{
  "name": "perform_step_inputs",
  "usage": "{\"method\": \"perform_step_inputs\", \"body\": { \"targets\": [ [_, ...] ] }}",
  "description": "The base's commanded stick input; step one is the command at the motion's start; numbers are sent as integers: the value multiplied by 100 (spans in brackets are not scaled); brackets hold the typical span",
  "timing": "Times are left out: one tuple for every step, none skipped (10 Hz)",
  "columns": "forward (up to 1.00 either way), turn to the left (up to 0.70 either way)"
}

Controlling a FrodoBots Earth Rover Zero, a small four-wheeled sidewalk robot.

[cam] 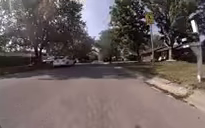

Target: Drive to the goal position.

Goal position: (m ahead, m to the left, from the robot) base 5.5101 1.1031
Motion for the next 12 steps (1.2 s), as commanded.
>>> {"method": "perform_step_inputs", "body": {
  "targets": [
    [66,0],
    [66,-19],
    [66,-27],
    [66,-7],
    [66,3],
    [66,3],
    [66,3],
    [66,3],
    [66,3],
    [66,3],
    [66,3],
    [66,3]
  ]
}}
